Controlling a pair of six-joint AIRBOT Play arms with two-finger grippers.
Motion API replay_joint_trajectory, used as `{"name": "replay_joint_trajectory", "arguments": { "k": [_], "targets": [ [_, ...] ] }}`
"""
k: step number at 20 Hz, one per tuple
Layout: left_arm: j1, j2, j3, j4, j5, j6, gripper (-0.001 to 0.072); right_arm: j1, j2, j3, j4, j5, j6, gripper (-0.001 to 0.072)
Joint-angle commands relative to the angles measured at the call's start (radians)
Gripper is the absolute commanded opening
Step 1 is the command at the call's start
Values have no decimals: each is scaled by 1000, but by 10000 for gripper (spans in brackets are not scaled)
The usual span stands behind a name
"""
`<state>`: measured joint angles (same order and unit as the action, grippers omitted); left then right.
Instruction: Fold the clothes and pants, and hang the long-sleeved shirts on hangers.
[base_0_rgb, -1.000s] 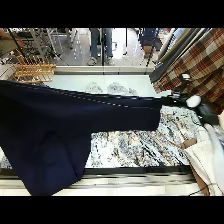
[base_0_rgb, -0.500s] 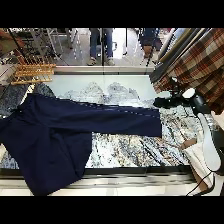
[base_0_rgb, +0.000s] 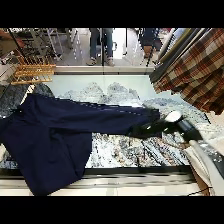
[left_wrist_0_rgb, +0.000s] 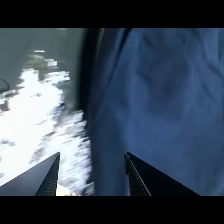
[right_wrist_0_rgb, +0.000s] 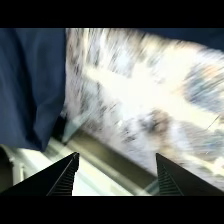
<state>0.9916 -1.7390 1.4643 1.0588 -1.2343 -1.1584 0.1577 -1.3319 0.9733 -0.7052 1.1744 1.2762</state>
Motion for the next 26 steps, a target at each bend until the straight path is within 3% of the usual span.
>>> {"name": "replay_joint_trajectory", "arguments": {
  "k": [1,6,11,15,19,24,26],
  "targets": [
    [-64,-40,-5,-8,43,21,447,226,-53,-80,77,-224,102,569],
    [-132,-95,-5,-6,77,56,447,401,-295,66,204,-372,65,564],
    [-146,-93,-4,-5,87,75,447,458,-519,347,198,-330,128,533],
    [-92,-17,31,-5,92,82,447,475,-579,421,177,-325,155,515],
    [-47,-24,33,8,99,81,447,474,-579,447,174,-345,155,391],
    [-71,-95,33,0,92,66,448,474,-579,450,180,-356,155,377],
    [-96,-108,33,-20,119,67,440,474,-579,450,180,-356,155,272]
  ]
}}
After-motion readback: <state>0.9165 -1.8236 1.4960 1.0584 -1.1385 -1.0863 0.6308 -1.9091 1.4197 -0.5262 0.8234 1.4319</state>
